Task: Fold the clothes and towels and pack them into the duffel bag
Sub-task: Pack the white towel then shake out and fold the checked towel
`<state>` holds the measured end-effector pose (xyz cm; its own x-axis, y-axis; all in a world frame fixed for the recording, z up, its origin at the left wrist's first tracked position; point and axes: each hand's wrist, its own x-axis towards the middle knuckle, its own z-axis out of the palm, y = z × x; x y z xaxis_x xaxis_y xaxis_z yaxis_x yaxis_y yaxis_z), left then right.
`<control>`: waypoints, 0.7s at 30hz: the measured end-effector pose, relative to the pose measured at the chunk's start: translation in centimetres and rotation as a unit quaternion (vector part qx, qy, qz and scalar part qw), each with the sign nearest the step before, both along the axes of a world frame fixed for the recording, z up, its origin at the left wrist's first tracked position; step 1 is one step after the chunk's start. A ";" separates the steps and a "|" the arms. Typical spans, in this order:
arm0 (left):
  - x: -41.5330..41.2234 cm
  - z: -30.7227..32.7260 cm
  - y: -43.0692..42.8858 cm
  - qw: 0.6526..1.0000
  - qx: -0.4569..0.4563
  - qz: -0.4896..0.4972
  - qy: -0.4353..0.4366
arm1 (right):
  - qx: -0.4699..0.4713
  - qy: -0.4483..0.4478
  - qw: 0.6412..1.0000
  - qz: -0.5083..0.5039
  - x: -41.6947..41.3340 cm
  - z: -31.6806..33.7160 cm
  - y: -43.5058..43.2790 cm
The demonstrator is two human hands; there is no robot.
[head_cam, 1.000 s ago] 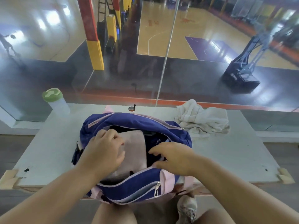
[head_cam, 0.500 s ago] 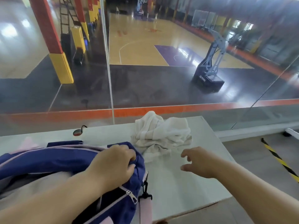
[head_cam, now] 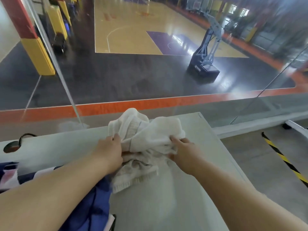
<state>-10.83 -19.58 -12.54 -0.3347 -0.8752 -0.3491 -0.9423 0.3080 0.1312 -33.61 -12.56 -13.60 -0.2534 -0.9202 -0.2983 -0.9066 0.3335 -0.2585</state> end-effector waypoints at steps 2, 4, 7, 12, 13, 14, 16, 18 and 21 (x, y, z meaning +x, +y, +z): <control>0.3 -1.4 -0.4 1.000 0.008 -0.021 0.021 | -0.023 0.013 1.000 -0.017 -0.1 -1.2 0.0; 0.5 -1.9 -0.6 0.998 -0.006 -0.025 0.060 | -0.054 0.027 0.998 -0.031 0.0 -1.5 0.2; 0.4 -1.6 -0.6 0.995 -0.037 -0.013 0.096 | -0.084 0.012 0.995 -0.060 0.1 -0.9 0.6; 0.3 2.2 1.2 0.955 -0.002 0.042 0.294 | -0.141 -0.061 0.980 -0.124 -1.3 2.8 2.9; 0.2 3.4 1.8 0.946 0.005 0.035 0.324 | -0.159 -0.080 0.975 -0.137 -1.7 3.8 3.7; 0.1 4.6 2.4 0.938 0.010 0.023 0.345 | -0.175 -0.095 0.969 -0.145 -2.1 4.8 4.6; -0.2 6.8 3.6 0.925 0.017 0.009 0.380 | -0.209 -0.122 0.957 -0.158 -2.7 6.7 6.5; -0.8 8.9 4.8 0.907 0.021 0.003 0.420 | -0.245 -0.142 0.944 -0.167 -3.4 8.3 8.3; -1.9 11.4 6.6 0.885 0.012 0.020 0.465 | -0.279 -0.151 0.931 -0.179 -4.5 10.3 10.7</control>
<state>-12.73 -12.96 -1.13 -0.4559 -0.8890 0.0428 -0.4343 0.2641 0.8612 -38.10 -1.90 -3.31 -0.5560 -0.8260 0.0929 -0.6203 0.3379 -0.7079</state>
